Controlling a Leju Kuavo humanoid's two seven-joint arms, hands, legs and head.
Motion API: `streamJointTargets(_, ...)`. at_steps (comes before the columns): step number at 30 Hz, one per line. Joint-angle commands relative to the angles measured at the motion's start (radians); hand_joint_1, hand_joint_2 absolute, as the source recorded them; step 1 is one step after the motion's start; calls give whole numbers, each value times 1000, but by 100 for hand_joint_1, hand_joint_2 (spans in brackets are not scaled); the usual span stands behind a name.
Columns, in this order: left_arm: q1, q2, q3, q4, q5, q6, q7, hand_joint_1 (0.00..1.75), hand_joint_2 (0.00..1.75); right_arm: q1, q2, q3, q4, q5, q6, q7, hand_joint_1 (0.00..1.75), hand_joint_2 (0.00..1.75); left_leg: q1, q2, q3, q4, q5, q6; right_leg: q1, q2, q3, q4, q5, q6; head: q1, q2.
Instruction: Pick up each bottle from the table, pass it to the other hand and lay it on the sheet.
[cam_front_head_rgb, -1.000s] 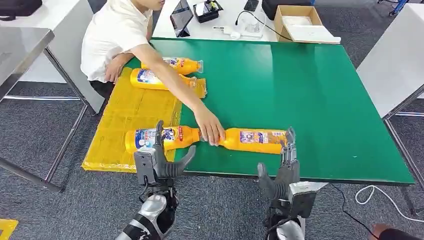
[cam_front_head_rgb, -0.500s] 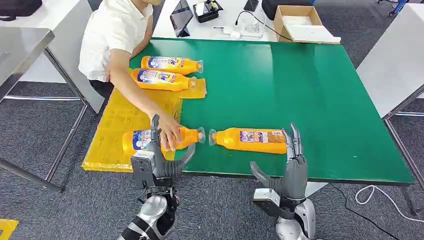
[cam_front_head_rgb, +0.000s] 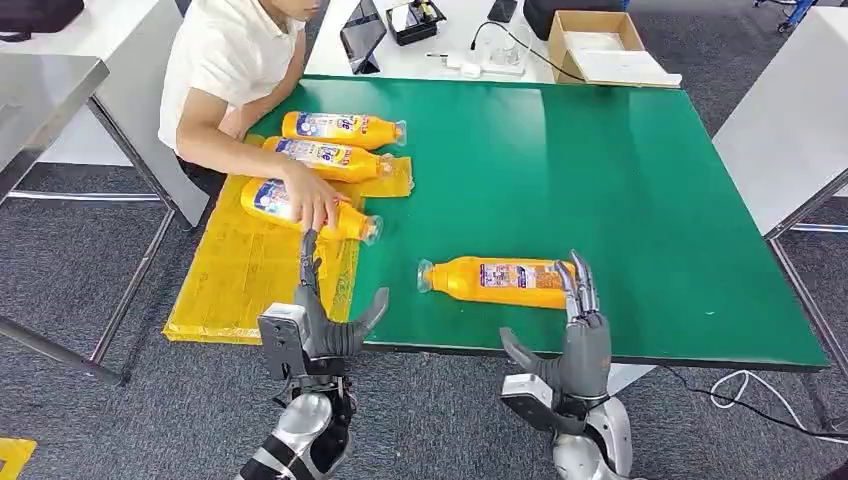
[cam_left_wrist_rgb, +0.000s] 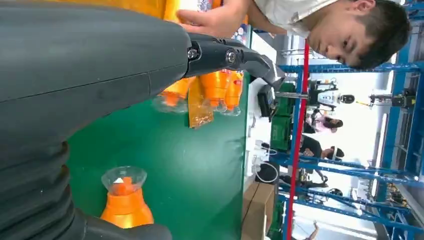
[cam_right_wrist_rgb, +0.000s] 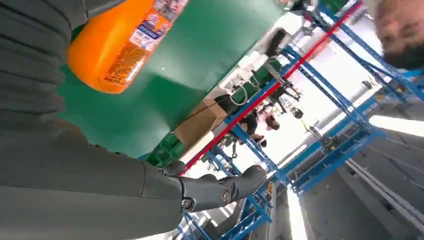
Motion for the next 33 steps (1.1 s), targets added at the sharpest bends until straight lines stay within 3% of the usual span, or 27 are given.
streamJointTargets(1,-5,71,-33,-9,-50,-32,23,0,175,-106,-42,-35,263,260,-39,55,0,175,2,4,10,-2,-3,-3,2,4,9,-3,-2,-4,0,0)
streamJointTargets(6,-15,91,-29,-39,-72,-73,63,0,175,-123,-76,28,371,215,7,158,0,175,1,1,5,-2,-1,-1,1,1,4,-2,-1,-2,0,0)
streamJointTargets(7,-21,100,-42,-43,-96,-90,77,0,175,-162,-86,45,439,260,82,253,0,175,1,2,7,-2,-2,-2,1,2,7,-2,-1,-3,0,0)
streamJointTargets(13,-16,101,-44,-51,-137,-123,125,0,175,-341,-60,54,677,277,131,274,0,175,1,7,6,-1,-2,-2,1,7,5,-1,1,-2,0,0)
streamJointTargets(21,-29,100,-36,-49,-159,-142,150,0,175,-440,-40,92,784,320,162,307,0,175,0,4,4,0,-1,-1,1,4,3,0,0,-2,0,0)
streamJointTargets(27,-36,86,-44,-36,-165,-159,155,0,175,-554,36,102,861,319,251,349,0,175,1,6,7,1,-3,-2,2,6,5,0,-1,-3,0,0)
streamJointTargets(33,-46,82,-56,-30,-161,-169,159,0,175,-584,60,140,896,354,273,362,0,175,1,4,3,0,0,-1,1,2,2,0,0,-2,0,0)
